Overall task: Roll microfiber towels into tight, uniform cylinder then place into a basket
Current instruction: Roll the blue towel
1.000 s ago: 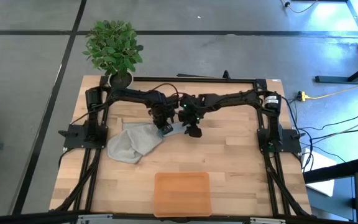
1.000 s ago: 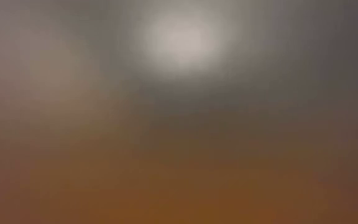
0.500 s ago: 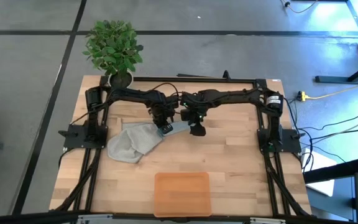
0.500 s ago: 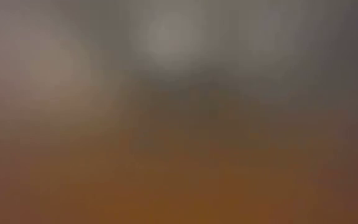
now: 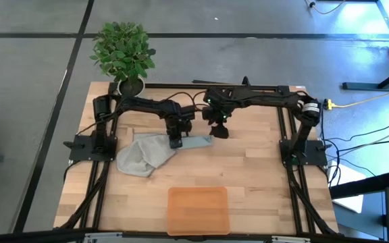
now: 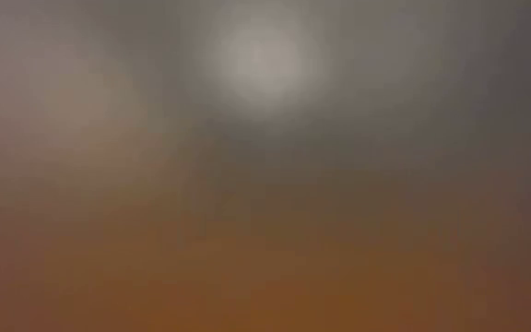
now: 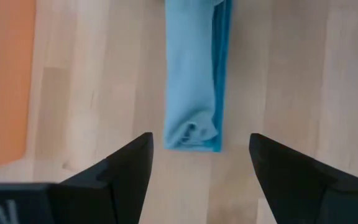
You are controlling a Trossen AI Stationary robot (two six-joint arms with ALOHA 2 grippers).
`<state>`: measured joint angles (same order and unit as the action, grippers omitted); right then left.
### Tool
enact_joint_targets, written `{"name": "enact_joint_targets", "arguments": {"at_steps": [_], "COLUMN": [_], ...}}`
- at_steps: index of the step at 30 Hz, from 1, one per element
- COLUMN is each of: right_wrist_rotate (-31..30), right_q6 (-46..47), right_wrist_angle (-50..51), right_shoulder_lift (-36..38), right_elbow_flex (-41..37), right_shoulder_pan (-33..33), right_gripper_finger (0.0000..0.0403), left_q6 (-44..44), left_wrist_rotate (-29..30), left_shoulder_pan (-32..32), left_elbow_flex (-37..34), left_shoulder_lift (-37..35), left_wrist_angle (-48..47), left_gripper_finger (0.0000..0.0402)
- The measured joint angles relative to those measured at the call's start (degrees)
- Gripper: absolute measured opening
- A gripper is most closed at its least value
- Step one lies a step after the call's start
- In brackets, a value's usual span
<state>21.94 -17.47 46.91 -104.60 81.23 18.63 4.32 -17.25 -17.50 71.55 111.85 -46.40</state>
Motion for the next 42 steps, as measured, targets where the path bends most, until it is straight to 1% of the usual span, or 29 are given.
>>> {"name": "enact_joint_targets", "arguments": {"at_steps": [4, 20, 24, 31, 33, 38, 42], "right_wrist_rotate": [0.0, 0.1, 0.2, 0.1, -0.8, -8.8, -9.0], "right_q6": [-0.9, -0.7, 2.2, 1.7, 2.3, 2.4, 3.9], "right_wrist_angle": [-0.3, -0.3, -0.3, -0.9, -0.3, -0.2, 0.5], "right_shoulder_lift": [0.0, 0.0, 0.0, 0.0, 0.3, 3.9, 7.6], "right_elbow_flex": [-0.1, -0.1, -0.1, -0.2, -0.2, -0.2, -0.2], "right_shoulder_pan": [0.0, -0.9, -0.9, -0.9, -0.9, -1.3, -1.3], "right_gripper_finger": [0.0266, 0.0266, 0.0266, 0.0266, 0.0266, 0.0266, 0.0266], "left_q6": [2.9, 2.2, 2.2, 2.2, 2.2, 2.1, 2.1], "left_wrist_rotate": [0.0, 0.0, 0.0, 0.0, 0.0, 0.0, 0.0], "left_shoulder_pan": [0.1, 0.1, 0.1, 0.1, 0.1, 0.1, 0.1], "left_elbow_flex": [0.0, 0.0, 0.0, 0.0, 0.0, 0.0, 0.0], "left_shoulder_lift": [0.0, 0.0, 0.0, 0.1, 0.1, 0.1, 0.1], "left_wrist_angle": [0.1, 0.4, 0.5, 0.8, 0.8, 0.8, 0.9], "left_gripper_finger": [0.0000, 0.0000, 0.0000, 0.0000, 0.0000, 0.0000, 0.0000]}}
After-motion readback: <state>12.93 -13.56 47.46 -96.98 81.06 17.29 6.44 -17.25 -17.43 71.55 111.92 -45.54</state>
